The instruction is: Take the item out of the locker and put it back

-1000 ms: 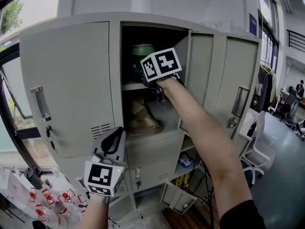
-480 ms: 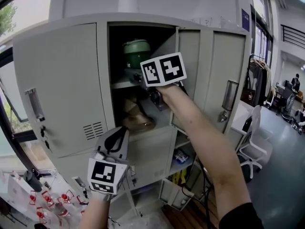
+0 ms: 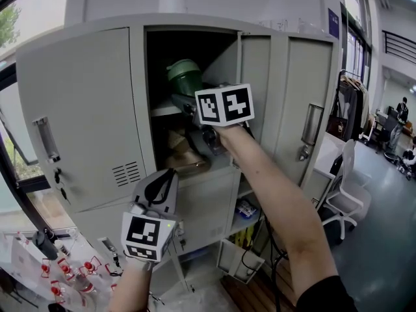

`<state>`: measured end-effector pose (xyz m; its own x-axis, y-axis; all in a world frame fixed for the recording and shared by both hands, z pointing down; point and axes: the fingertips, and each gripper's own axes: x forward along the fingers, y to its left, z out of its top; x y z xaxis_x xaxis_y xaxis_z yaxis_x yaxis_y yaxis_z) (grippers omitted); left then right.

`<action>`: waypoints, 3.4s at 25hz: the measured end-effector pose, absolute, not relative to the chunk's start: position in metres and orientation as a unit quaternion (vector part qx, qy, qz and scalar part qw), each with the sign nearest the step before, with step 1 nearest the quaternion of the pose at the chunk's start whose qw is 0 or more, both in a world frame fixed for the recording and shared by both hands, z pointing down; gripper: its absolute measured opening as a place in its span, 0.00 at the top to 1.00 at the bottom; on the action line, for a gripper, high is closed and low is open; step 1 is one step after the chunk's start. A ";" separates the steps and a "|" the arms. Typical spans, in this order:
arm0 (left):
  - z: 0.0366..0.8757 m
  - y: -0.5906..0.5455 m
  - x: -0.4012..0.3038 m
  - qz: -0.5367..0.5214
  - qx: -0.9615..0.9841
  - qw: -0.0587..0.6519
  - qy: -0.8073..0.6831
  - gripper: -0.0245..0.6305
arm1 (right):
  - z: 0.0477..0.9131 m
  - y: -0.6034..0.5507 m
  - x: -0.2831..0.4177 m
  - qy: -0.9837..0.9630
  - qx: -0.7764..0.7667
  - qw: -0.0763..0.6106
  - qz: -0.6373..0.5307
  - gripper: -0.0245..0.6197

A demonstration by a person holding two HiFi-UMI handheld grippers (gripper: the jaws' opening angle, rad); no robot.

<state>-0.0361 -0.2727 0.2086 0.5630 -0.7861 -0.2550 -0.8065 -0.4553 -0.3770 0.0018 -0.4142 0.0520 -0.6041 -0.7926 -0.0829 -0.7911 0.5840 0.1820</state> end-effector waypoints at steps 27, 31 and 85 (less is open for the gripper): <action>0.228 -0.296 -0.044 0.031 -0.860 0.198 0.469 0.94 | 0.070 -0.407 -0.003 -0.875 0.455 0.056 -0.153 0.35; 0.234 -0.297 -0.041 0.027 -0.864 0.184 0.467 0.94 | 0.080 -0.407 0.003 -0.870 0.466 0.053 -0.152 0.35; 0.347 -0.297 0.003 0.017 -0.914 0.148 0.378 0.94 | 0.293 -0.291 0.092 -0.864 0.478 -0.113 -0.110 0.36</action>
